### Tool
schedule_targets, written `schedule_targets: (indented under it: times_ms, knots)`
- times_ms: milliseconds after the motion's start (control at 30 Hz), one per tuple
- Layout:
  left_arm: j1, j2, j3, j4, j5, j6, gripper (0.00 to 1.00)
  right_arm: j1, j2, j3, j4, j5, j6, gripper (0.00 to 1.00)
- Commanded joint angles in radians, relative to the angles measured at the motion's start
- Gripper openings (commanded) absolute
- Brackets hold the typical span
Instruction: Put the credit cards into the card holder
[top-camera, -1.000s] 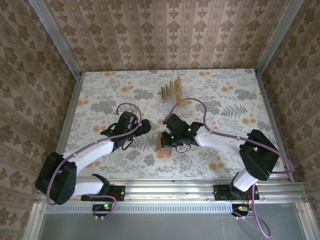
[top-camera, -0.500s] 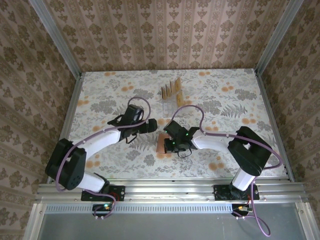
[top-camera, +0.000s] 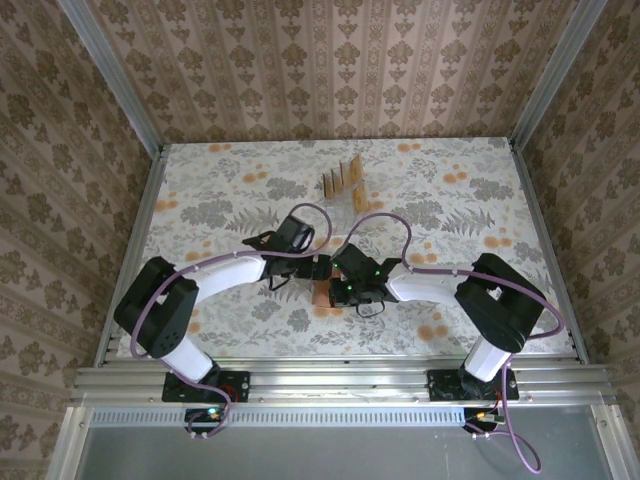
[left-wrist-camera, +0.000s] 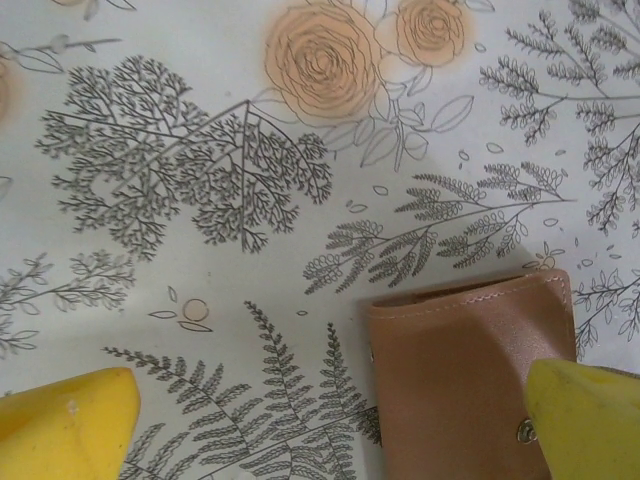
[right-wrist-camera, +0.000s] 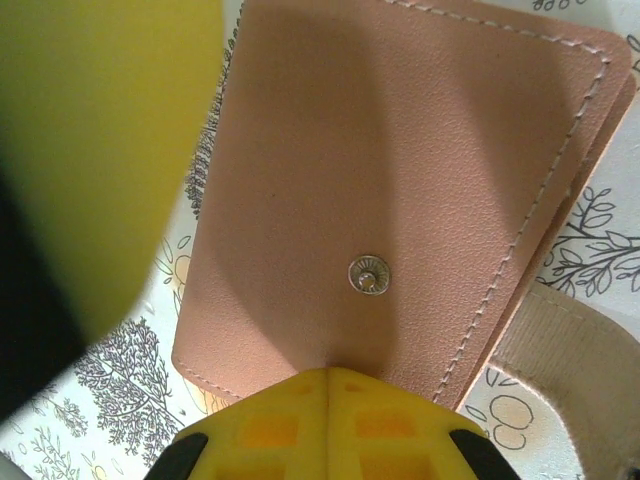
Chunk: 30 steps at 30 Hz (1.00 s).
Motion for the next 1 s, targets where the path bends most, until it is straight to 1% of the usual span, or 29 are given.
schedule_targets:
  times_ms: [0,167,567,733,967]
  knots:
    - [-0.013,0.035,0.021,-0.030,-0.024,0.023,1.00,-0.009,-0.013,-0.024,-0.001,0.019,-0.020,0.00]
    - [-0.019,0.065,0.002,-0.015,-0.037,-0.001,1.00,-0.014,-0.045,-0.026,-0.013,0.019,-0.030,0.00]
    - [-0.019,0.073,-0.046,0.014,-0.049,-0.028,1.00,-0.012,-0.141,-0.057,-0.037,0.013,-0.033,0.01]
    - [-0.018,0.072,-0.054,0.015,-0.055,-0.028,1.00,-0.005,-0.122,-0.083,-0.013,0.008,-0.021,0.00]
    - [-0.014,0.062,-0.058,0.015,-0.054,-0.027,1.00,-0.001,-0.046,-0.071,0.025,0.001,-0.012,0.00]
